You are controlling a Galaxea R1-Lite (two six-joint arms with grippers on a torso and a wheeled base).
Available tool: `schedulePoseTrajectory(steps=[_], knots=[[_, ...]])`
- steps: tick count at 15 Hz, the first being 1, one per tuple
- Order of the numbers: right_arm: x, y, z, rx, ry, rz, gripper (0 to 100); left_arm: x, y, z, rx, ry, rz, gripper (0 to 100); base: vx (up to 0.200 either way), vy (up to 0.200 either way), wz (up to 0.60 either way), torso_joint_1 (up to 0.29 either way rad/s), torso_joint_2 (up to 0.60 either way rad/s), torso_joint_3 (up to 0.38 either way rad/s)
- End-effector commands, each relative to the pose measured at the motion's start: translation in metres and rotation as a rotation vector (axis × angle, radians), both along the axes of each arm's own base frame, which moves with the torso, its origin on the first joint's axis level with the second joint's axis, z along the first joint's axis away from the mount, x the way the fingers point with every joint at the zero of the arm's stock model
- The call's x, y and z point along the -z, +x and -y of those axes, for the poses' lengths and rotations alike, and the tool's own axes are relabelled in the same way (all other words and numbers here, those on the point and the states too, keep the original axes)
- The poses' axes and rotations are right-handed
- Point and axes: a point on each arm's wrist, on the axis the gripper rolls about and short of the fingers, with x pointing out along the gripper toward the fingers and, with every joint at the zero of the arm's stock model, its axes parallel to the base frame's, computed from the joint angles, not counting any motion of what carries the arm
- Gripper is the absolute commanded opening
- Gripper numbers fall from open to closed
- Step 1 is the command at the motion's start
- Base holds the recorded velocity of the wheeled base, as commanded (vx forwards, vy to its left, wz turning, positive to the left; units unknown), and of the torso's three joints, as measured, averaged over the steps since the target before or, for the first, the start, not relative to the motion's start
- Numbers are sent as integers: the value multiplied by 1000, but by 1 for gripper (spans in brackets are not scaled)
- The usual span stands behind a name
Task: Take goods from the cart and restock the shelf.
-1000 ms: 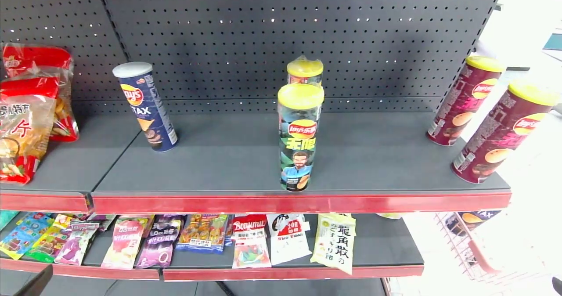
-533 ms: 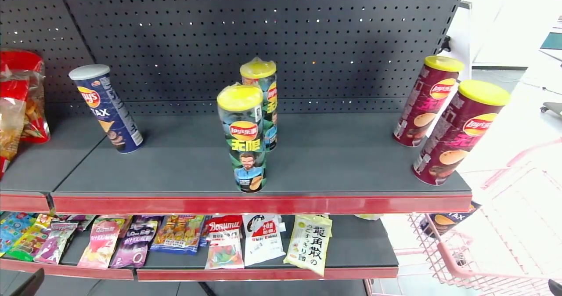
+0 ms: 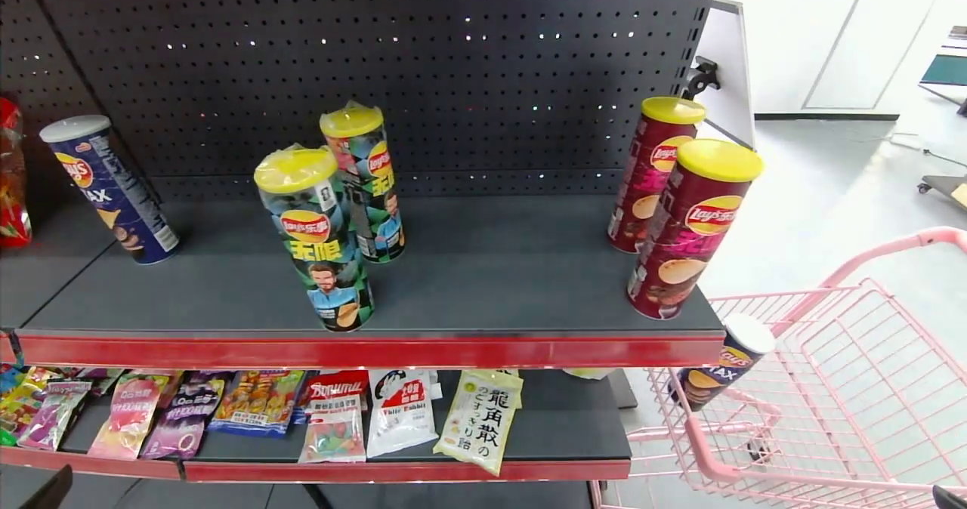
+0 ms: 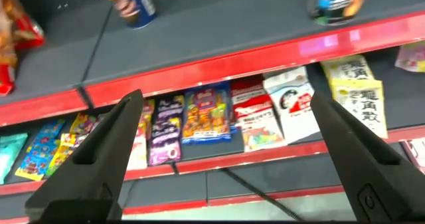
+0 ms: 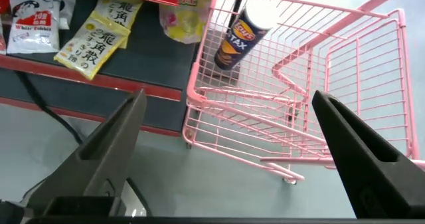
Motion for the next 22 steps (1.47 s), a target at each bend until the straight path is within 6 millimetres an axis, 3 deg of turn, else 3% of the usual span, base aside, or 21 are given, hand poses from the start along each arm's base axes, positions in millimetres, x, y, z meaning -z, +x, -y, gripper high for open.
schedulePoseTrajectory(steps=[1,8,22], knots=[[0,1,0,-1,-2,-4,100,0,0,0,0,-1,0,100,0,0,-600,7,-2,2],[1,1,-1,-9,-12,-9,100,0,-6,-1,3,-5,38,100,0,0,-600,2,2,3],[4,3,-1,7,-26,-27,100,14,-25,-4,10,-6,49,100,0,0,0,-5,10,7]])
